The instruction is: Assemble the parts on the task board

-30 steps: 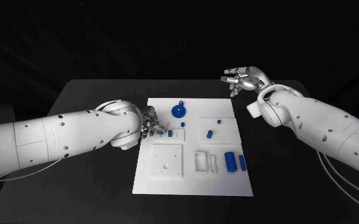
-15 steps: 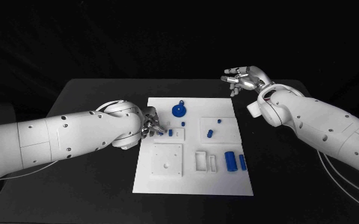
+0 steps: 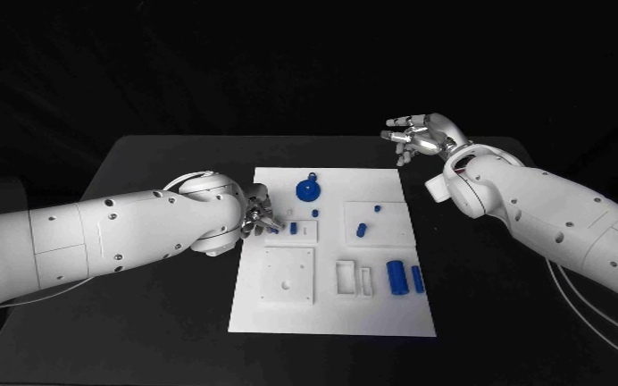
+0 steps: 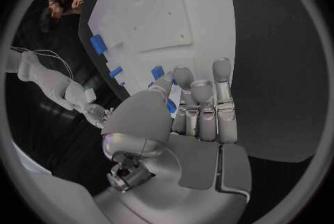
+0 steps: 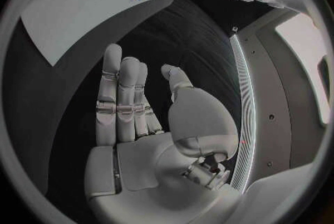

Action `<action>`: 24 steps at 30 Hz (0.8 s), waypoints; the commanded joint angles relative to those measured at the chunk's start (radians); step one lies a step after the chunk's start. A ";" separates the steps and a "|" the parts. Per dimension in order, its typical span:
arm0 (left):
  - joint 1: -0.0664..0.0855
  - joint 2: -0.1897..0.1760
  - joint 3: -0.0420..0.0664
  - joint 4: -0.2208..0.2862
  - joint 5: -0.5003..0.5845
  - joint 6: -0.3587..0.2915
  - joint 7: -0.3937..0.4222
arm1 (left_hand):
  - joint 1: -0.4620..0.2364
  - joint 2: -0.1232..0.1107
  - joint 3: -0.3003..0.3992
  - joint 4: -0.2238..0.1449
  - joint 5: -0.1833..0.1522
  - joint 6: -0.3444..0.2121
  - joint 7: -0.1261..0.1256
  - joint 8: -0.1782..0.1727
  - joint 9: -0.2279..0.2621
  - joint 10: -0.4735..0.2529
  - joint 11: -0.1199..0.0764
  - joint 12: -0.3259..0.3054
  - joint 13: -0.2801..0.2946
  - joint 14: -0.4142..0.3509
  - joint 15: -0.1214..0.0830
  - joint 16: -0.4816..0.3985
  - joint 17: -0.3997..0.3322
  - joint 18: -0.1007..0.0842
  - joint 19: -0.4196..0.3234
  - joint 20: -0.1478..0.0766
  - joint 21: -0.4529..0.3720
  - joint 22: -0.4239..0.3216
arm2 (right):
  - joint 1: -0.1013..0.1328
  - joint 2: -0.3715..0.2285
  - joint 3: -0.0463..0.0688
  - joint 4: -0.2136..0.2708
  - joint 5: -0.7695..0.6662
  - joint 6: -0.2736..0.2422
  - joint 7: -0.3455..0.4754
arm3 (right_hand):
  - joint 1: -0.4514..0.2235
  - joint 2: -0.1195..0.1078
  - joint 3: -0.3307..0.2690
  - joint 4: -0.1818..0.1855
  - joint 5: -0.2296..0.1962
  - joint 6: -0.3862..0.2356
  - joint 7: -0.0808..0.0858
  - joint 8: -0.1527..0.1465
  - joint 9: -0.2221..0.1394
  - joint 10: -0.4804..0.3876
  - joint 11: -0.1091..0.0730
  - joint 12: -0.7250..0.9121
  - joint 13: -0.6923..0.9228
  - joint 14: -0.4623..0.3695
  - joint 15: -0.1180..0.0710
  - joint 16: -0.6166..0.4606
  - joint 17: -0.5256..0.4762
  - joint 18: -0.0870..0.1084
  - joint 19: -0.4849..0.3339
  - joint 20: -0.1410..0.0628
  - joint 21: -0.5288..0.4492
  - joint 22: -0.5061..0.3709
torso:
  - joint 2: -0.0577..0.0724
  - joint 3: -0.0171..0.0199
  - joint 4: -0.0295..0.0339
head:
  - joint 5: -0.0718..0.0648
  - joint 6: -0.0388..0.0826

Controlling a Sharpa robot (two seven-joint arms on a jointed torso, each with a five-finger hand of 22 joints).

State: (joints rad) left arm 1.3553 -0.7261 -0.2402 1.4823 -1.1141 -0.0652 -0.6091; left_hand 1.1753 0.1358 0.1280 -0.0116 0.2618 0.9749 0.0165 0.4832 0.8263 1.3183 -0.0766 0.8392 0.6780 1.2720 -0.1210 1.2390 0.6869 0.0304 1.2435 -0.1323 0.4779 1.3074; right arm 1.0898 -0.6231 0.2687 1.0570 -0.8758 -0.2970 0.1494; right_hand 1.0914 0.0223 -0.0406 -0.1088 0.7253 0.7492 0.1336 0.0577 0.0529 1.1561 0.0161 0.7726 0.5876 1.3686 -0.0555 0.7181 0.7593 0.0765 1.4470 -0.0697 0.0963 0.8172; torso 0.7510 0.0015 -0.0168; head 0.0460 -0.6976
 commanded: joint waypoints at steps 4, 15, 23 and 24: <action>-0.001 0.002 -0.001 0.001 -0.010 0.051 -0.004 | 0.003 0.009 0.057 -0.055 0.004 0.022 -0.030 0.001 0.044 -0.003 0.002 -0.003 0.002 -0.002 0.004 -0.003 0.000 -0.011 0.002 -0.002 0.002 0.021 | -0.001 0.001 0.001 0.001 0.001 0.007 0.004 | -0.007 -0.007 0.004 0.000 0.006 -0.004 0.001 -0.005 0.000 -0.006 -0.004 0.001 -0.001 -0.004 0.002 -0.006 0.001 -0.008 -0.007 -0.002 0.004 -0.002 | 0.000 0.0002 -0.0005 | 0.000 0.000; -0.001 0.003 -0.001 0.000 -0.009 0.060 -0.001 | 0.002 0.009 0.058 -0.058 0.003 0.023 -0.030 -0.001 0.045 -0.004 0.002 -0.003 0.001 -0.002 0.004 -0.005 -0.002 -0.010 0.001 -0.002 0.002 0.021 | -0.001 0.002 0.001 0.001 0.001 0.008 0.004 | -0.008 -0.009 0.009 0.000 0.008 -0.003 0.001 -0.005 0.000 -0.005 -0.003 0.001 -0.001 -0.004 0.002 -0.006 0.001 -0.008 -0.008 -0.002 0.005 -0.002 | 0.000 -0.0001 0.0001 | 0.000 0.000; -0.001 0.010 -0.001 -0.012 -0.009 0.057 0.001 | -0.001 0.010 0.056 -0.054 -0.003 0.021 -0.029 -0.003 0.046 -0.006 0.002 -0.004 0.001 -0.005 0.005 -0.008 -0.007 -0.011 0.000 -0.001 0.001 0.020 | -0.001 0.002 0.001 0.001 0.001 0.008 0.004 | -0.008 -0.009 0.009 0.000 0.008 -0.003 0.001 -0.005 0.000 -0.005 -0.003 0.001 -0.001 -0.004 0.002 -0.006 0.001 -0.008 -0.008 -0.002 0.005 -0.002 | 0.001 0.0005 -0.0005 | -0.001 0.000; -0.001 0.011 -0.001 -0.014 -0.009 0.057 0.002 | -0.001 0.010 0.055 -0.053 -0.003 0.019 -0.028 -0.004 0.045 -0.007 0.003 -0.004 0.001 -0.006 0.005 -0.009 -0.008 -0.011 0.000 -0.001 0.001 0.020 | -0.001 0.002 0.001 0.001 0.001 0.008 0.004 | -0.008 -0.009 0.009 0.000 0.008 -0.003 0.001 -0.005 0.000 -0.005 -0.003 0.001 -0.001 -0.004 0.002 -0.006 0.001 -0.008 -0.008 -0.002 0.005 -0.002 | 0.001 0.0005 -0.0005 | -0.001 0.000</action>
State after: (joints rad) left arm 1.3557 -0.7170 -0.2395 1.4715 -1.1193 -0.0304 -0.6092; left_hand 1.1764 0.1369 0.1279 -0.0116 0.2621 0.9749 0.0166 0.4754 0.8749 1.3184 -0.0764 0.8393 0.6778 1.2683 -0.1175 1.2350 0.6782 0.0304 1.2435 -0.1323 0.4779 1.3079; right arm 1.0894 -0.6218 0.2687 1.0574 -0.8758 -0.2967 0.1497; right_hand 1.0861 0.0169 -0.0354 -0.1092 0.7301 0.7492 0.1336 0.0577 0.0529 1.1561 0.0161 0.7726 0.5877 1.3686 -0.0555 0.7181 0.7594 0.0764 1.4471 -0.0697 0.0963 0.8162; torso 0.7513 0.0017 -0.0169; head 0.0455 -0.6966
